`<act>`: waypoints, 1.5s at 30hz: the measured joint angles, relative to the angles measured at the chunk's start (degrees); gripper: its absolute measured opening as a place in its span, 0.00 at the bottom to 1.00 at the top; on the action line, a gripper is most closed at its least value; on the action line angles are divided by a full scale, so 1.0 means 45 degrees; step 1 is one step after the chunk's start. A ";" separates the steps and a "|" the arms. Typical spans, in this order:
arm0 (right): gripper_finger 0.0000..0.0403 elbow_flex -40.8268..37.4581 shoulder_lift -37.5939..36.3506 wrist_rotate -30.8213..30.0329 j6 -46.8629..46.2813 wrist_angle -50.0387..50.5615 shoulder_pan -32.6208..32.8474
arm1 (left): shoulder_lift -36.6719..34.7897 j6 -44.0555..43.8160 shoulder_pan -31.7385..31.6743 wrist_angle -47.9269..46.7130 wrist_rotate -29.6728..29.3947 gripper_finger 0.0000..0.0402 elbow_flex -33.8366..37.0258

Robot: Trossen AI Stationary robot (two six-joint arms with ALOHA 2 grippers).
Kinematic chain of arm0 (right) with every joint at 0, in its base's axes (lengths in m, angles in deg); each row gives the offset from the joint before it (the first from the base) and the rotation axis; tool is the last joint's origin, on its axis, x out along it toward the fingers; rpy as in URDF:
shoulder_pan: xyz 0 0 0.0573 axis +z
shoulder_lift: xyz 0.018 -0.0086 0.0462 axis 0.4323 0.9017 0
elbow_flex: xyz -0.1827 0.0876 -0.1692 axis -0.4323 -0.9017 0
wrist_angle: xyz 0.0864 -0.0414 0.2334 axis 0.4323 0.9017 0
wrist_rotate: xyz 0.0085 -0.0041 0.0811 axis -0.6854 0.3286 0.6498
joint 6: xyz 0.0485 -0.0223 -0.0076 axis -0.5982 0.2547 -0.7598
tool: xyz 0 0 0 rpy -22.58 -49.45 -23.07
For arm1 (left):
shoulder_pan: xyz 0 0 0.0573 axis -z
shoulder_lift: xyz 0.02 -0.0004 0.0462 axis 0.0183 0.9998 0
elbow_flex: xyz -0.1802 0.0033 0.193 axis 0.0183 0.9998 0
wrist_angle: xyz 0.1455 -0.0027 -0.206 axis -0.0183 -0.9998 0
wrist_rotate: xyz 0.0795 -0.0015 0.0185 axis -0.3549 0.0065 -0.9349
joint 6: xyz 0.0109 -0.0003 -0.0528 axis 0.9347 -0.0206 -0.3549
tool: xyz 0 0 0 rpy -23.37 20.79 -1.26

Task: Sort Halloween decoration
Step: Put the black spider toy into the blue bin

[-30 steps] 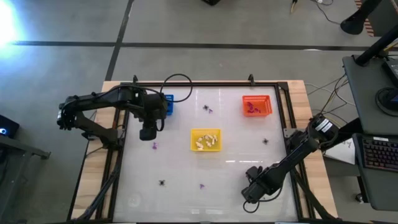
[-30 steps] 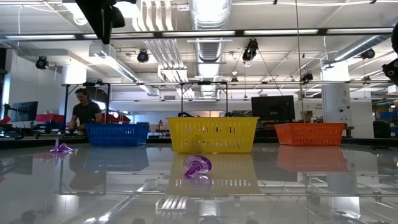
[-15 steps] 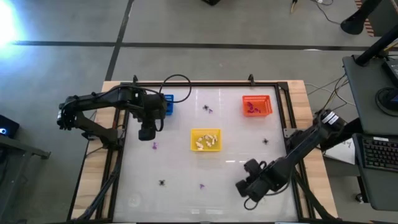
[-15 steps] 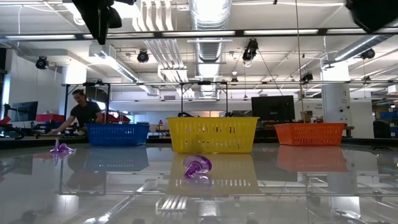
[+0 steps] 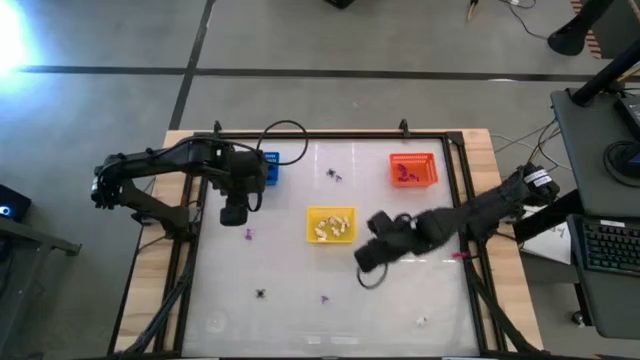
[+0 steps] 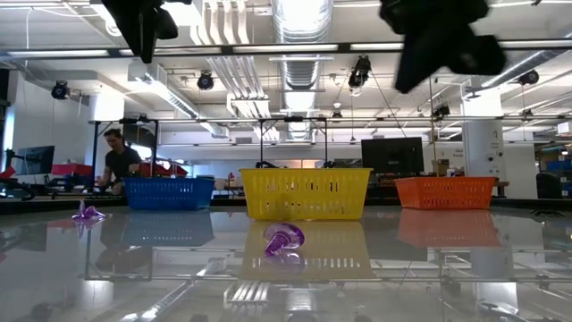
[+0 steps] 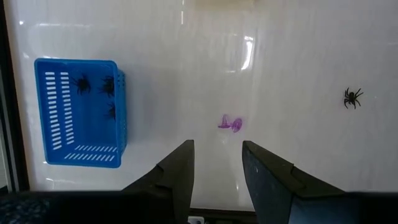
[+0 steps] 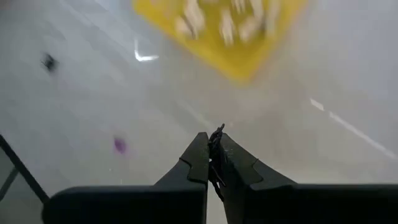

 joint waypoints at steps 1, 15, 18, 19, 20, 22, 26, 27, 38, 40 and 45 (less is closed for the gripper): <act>0.02 0.0000 -0.0077 0.0003 0.0622 -0.0268 -0.0367 | -0.0038 0.0022 0.0000 0.0007 -0.0002 0.30 0.0000; 0.02 0.0000 -0.0154 0.2649 0.7072 -0.4220 -0.5479 | -0.0435 0.0015 -0.0010 0.1058 -0.0136 0.30 0.0009; 0.02 0.0000 -0.0005 0.3294 0.7683 -0.4530 -0.6125 | -0.0529 0.0034 -0.0024 0.1656 -0.0276 0.30 0.0015; 0.02 0.0000 0.0053 0.3488 0.7881 -0.4645 -0.6326 | -0.0546 0.0043 -0.0029 0.1854 -0.0454 0.30 0.0015; 0.02 0.0000 0.0115 0.3677 0.8123 -0.4767 -0.6504 | -0.0555 0.0055 -0.0029 0.2051 -0.0638 0.30 0.0032; 0.02 0.0000 0.0289 0.4008 0.8451 -0.5384 -0.6847 | -0.0572 0.0055 -0.0067 0.2318 -0.1145 0.30 0.0109; 0.02 0.0000 0.0708 0.4906 0.8978 -0.6629 -0.7549 | -0.0609 0.0051 -0.0300 0.2452 -0.2183 0.30 0.0470; 0.02 0.0000 0.0804 0.5068 0.9027 -0.6863 -0.7721 | -0.0634 0.0009 -0.0374 0.2438 -0.2357 0.30 0.0631; 0.02 0.0534 0.2249 0.6044 0.9537 -0.8993 -0.8918 | -0.1810 -0.1272 -0.1284 0.2339 -0.2537 0.30 0.2499; 0.02 0.0992 0.2646 0.6109 0.9847 -0.8989 -0.8971 | -0.2011 -0.1562 -0.1292 0.2461 -0.2540 0.30 0.2631; 0.02 0.2612 0.3995 0.6316 1.0438 -0.8995 -0.9075 | -0.2252 -0.2094 -0.1292 0.2532 -0.2535 0.30 0.2636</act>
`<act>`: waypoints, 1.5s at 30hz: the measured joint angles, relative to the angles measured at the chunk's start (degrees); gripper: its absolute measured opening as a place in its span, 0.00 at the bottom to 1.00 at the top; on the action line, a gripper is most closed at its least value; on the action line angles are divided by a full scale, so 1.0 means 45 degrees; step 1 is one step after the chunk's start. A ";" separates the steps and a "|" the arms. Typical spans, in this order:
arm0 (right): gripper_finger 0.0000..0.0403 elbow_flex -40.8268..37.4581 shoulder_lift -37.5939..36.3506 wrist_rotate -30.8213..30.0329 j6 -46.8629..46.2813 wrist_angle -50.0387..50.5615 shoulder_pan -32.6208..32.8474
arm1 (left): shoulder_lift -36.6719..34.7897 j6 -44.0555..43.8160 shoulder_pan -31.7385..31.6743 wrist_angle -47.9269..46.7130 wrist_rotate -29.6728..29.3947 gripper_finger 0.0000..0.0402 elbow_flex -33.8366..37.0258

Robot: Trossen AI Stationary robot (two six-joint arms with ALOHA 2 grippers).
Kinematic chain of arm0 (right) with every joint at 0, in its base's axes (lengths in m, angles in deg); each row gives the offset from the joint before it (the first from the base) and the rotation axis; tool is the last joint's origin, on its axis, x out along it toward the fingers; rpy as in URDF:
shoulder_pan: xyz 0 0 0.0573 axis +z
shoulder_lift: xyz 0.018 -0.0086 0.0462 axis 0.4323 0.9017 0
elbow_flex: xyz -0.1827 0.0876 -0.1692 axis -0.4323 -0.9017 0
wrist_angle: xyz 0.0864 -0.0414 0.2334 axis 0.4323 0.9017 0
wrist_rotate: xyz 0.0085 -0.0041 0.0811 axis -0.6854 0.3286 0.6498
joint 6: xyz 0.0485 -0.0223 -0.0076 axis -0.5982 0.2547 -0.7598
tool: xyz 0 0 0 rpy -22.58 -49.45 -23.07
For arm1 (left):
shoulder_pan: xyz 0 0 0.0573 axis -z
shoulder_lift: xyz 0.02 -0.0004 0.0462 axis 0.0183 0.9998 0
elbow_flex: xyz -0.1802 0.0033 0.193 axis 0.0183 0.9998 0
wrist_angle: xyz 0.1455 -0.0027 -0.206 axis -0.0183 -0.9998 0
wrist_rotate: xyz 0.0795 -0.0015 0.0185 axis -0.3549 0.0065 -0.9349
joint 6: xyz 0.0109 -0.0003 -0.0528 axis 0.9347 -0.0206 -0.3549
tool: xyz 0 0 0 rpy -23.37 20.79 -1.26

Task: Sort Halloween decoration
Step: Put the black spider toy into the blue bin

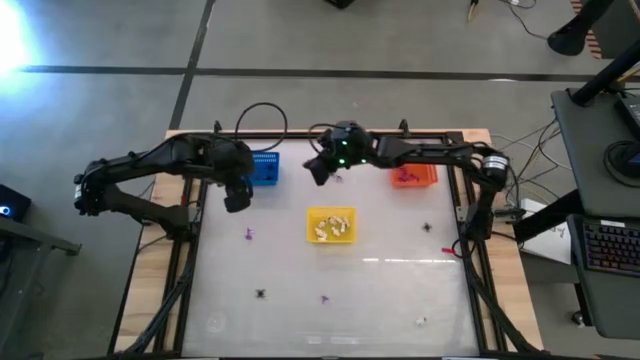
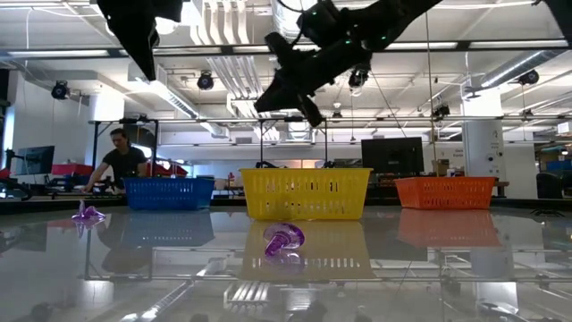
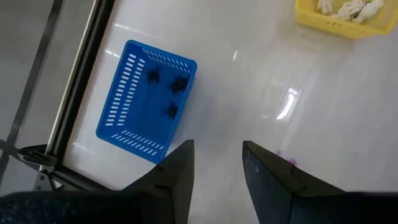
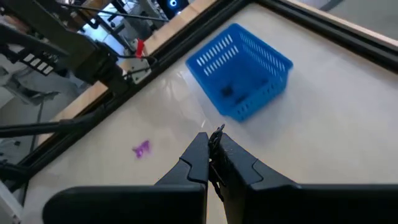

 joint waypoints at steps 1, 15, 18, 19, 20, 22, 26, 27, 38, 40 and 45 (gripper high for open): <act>0.02 0.0323 0.0282 0.0059 0.0023 0.0018 -0.0016 | -0.0036 -0.0027 0.0000 0.0007 0.0000 0.30 -0.0032; 0.02 0.4464 0.3520 0.1075 0.0275 0.0672 -0.0266 | -0.0574 -0.0186 0.0000 0.0106 -0.0287 0.30 -0.0047; 0.02 0.5335 0.4193 0.1227 0.0325 0.0680 -0.0275 | -0.0565 -0.0188 0.0000 0.0106 -0.0287 0.30 -0.0047; 0.02 0.5621 0.4409 0.1392 0.0329 0.0679 -0.0280 | -0.0562 -0.0188 0.0000 0.0108 -0.0287 0.30 -0.0047; 0.02 0.5924 0.4636 0.1561 0.0329 0.0679 -0.0275 | -0.0560 -0.0193 0.0000 0.0106 -0.0287 0.30 -0.0047; 0.02 0.6596 0.5097 0.1734 0.0333 0.0962 -0.0266 | -0.0560 -0.0239 0.0000 0.0106 -0.0287 0.30 -0.0047; 0.02 0.7997 0.6045 0.1780 0.0497 0.1789 -0.0258 | -0.0570 -0.0418 0.0000 0.0106 -0.0287 0.30 -0.0047; 0.02 0.8293 0.6281 0.1873 0.0522 0.1857 -0.0260 | -0.0570 -0.0460 0.0000 0.0106 -0.0287 0.30 -0.0047; 0.02 1.1006 0.8760 0.2083 0.0091 0.3492 -0.0261 | -0.0560 -0.0523 0.0000 0.0109 -0.0277 0.30 -0.0047; 0.02 1.1405 0.9068 0.2310 0.0095 0.3735 -0.0261 | -0.0560 -0.0519 0.0000 0.0108 -0.0277 0.30 -0.0047; 0.02 1.1501 0.9208 0.2551 0.0358 0.3774 -0.0261 | -0.0560 -0.0519 0.0000 0.0108 -0.0272 0.30 -0.0047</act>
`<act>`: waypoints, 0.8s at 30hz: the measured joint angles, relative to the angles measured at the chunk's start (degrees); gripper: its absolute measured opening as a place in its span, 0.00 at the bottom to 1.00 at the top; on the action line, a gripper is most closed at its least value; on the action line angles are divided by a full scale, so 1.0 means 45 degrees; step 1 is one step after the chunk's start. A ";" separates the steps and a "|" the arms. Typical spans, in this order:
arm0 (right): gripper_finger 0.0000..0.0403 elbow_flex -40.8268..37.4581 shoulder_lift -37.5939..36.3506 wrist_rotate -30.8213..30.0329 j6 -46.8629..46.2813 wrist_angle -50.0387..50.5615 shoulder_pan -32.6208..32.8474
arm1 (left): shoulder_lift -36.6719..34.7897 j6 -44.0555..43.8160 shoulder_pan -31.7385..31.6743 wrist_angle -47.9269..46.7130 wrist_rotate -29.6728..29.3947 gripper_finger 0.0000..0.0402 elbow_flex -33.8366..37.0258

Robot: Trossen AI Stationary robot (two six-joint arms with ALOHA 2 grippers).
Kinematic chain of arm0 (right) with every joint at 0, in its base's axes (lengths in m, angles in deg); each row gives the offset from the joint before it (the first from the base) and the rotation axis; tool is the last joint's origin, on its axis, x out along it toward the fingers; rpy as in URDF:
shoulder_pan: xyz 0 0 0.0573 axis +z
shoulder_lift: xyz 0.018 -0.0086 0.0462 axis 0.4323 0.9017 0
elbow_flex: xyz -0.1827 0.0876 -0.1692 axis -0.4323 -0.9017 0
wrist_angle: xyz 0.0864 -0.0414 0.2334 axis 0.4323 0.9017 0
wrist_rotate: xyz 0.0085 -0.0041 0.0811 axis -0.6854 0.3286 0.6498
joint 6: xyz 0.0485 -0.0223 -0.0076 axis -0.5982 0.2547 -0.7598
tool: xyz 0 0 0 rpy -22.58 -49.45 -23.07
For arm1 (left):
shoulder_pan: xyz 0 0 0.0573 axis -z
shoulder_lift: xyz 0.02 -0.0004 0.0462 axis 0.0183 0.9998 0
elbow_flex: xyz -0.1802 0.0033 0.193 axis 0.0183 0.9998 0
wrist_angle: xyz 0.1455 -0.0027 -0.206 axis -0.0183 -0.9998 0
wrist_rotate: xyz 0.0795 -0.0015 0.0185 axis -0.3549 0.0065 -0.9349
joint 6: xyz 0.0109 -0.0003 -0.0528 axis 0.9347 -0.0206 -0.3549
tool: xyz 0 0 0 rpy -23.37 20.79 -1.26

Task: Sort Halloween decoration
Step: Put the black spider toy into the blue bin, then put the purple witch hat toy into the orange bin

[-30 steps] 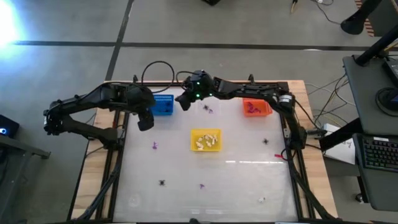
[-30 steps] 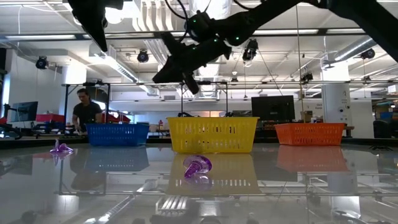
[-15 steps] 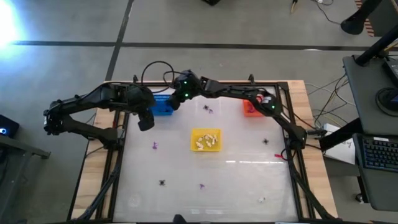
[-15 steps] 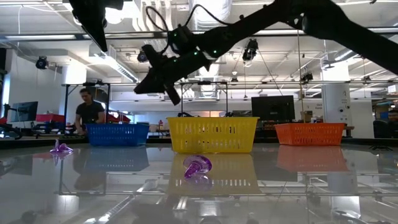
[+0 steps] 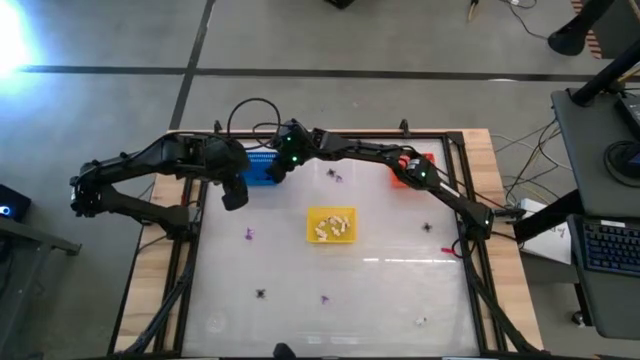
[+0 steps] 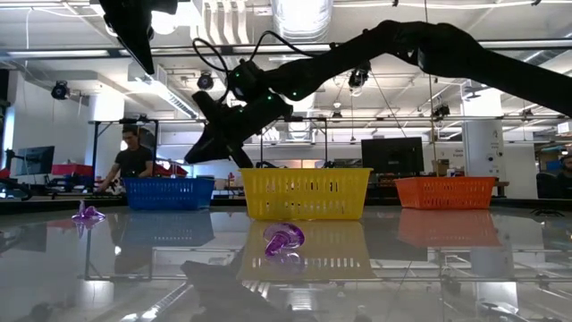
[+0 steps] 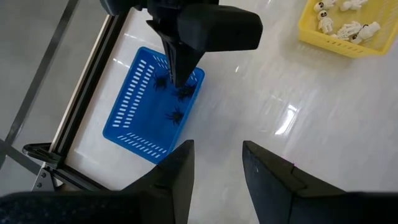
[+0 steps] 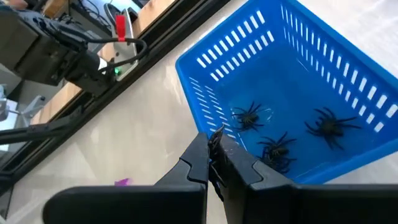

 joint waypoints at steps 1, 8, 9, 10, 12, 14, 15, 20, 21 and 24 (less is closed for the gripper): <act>0.02 -0.0004 0.0000 0.0000 0.0118 0.0045 0.0000 | 0.0000 0.0000 0.0000 0.0001 0.0001 0.30 0.0000; 0.09 -0.0046 0.0000 -0.0144 0.0408 0.0261 0.0000 | 0.0005 0.0092 0.0000 0.0002 0.0010 0.30 0.0000; 0.11 -0.0048 0.0000 -0.0263 0.0413 0.0261 0.0000 | 0.0005 0.0095 0.0000 0.0002 0.0010 0.30 0.0000; 0.13 -0.0050 0.0000 -0.0316 0.0413 0.0257 0.0000 | 0.0005 0.0094 0.0000 0.0002 0.0010 0.30 0.0000; 0.15 -0.0053 0.0000 -0.0467 0.0418 0.0257 0.0000 | 0.0005 0.0092 0.0000 0.0002 0.0015 0.30 0.0000; 0.17 -0.0053 0.0000 -0.0668 0.0452 0.0249 0.0000 | 0.0005 0.0092 0.0000 0.0002 0.0015 0.30 0.0000; 0.18 -0.0053 0.0000 -0.0679 0.0452 0.0252 0.0000 | 0.0005 0.0092 0.0000 0.0002 0.0015 0.30 0.0000; 0.21 -0.0062 0.0000 -0.0673 0.0435 0.0259 0.0000 | 0.0005 -0.0032 0.0000 0.0007 0.0019 0.30 0.0000; 0.22 -0.0060 0.0000 -0.0665 0.0430 0.0269 0.0000 | 0.0005 -0.0078 0.0000 0.0002 0.0019 0.30 0.0000; 0.24 0.0004 -0.0052 -0.0622 0.0439 0.0640 0.0000 | 0.0035 -0.0234 0.0004 0.0002 0.0024 0.30 0.0000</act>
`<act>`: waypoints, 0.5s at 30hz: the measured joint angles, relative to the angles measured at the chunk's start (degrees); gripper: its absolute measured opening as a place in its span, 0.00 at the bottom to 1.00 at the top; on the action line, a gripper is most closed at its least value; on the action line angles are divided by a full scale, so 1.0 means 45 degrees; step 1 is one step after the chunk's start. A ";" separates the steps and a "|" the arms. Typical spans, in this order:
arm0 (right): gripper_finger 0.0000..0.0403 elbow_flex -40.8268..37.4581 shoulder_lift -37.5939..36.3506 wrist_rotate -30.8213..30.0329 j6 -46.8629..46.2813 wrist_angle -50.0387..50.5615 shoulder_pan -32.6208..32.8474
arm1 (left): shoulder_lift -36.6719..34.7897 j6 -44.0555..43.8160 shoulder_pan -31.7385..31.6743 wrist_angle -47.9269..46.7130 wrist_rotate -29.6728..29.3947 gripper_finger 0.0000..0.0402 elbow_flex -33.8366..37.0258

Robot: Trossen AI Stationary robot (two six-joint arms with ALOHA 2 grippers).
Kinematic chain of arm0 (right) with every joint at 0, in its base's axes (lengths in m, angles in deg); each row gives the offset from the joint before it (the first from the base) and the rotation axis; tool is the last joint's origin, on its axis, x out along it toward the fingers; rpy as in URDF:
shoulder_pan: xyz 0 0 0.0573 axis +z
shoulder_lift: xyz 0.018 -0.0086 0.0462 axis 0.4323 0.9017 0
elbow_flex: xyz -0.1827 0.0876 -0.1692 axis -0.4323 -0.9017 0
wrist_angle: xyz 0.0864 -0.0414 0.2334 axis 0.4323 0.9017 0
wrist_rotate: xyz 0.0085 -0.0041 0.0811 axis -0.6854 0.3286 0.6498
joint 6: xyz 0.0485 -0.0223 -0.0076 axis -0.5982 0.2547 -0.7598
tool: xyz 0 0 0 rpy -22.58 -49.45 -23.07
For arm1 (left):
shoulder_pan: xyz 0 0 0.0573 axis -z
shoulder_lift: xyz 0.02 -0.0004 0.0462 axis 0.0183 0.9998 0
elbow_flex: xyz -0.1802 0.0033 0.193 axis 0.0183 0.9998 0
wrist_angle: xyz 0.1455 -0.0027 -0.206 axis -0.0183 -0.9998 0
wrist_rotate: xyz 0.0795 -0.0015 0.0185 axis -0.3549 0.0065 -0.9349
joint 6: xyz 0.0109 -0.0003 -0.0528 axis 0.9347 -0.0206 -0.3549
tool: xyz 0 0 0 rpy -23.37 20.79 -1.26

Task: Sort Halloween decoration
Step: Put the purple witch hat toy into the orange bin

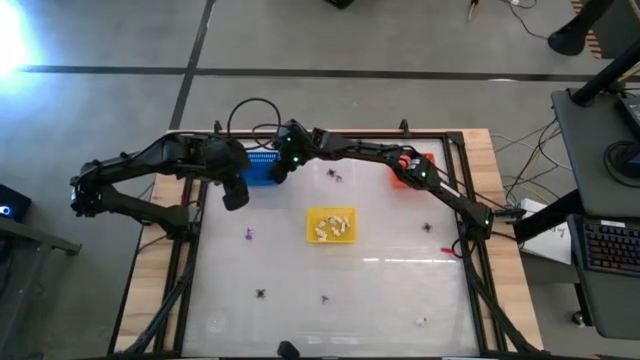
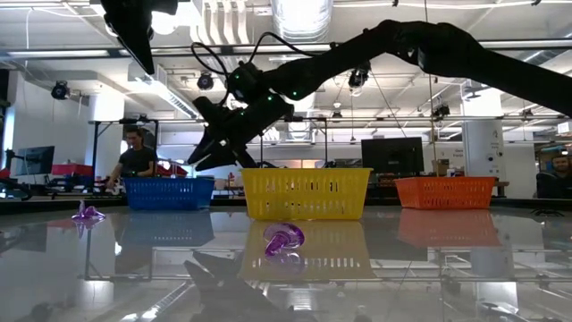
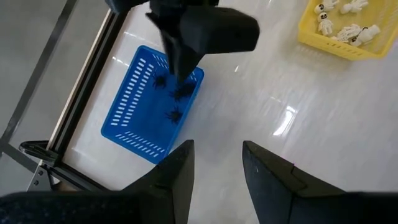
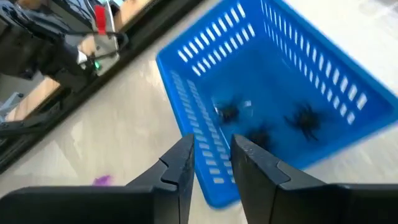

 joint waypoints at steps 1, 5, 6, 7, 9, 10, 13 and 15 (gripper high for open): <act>0.24 0.0047 -0.0057 0.0001 0.0118 0.0423 0.0000 | 0.0022 -0.0038 -0.0004 0.0000 0.0000 0.30 0.0000; 0.25 0.0608 -0.0515 -0.0015 0.1691 0.3282 -0.0029 | 0.0187 -0.0150 0.0001 0.0020 0.0000 0.30 0.0000; 0.26 0.0771 -0.0623 -0.0032 0.2228 0.3990 -0.0029 | 0.0253 -0.0150 0.0001 0.0024 0.0000 0.30 0.0000; 0.26 0.0921 -0.0753 -0.0061 0.2613 0.4643 -0.0029 | 0.0344 -0.0150 0.0001 0.0024 0.0000 0.30 0.0000; 0.27 0.0959 -0.1059 -0.0131 0.3129 0.5656 -0.0027 | 0.0522 -0.0188 0.0001 0.0016 0.0008 0.30 0.0000; 0.28 0.0920 -0.1213 -0.0173 0.3344 0.6048 -0.0024 | 0.0626 -0.0290 0.0001 -0.0011 0.0086 0.30 0.0000; 0.30 0.0915 -0.1625 -0.0676 0.4141 0.7503 0.0023 | 0.0934 -0.0567 0.0001 -0.0274 0.0824 0.30 0.0005; 0.33 0.0910 -0.1925 -0.1416 0.4489 0.8418 0.0075 | 0.1102 -0.0563 0.0046 -0.0344 0.1302 0.30 0.0005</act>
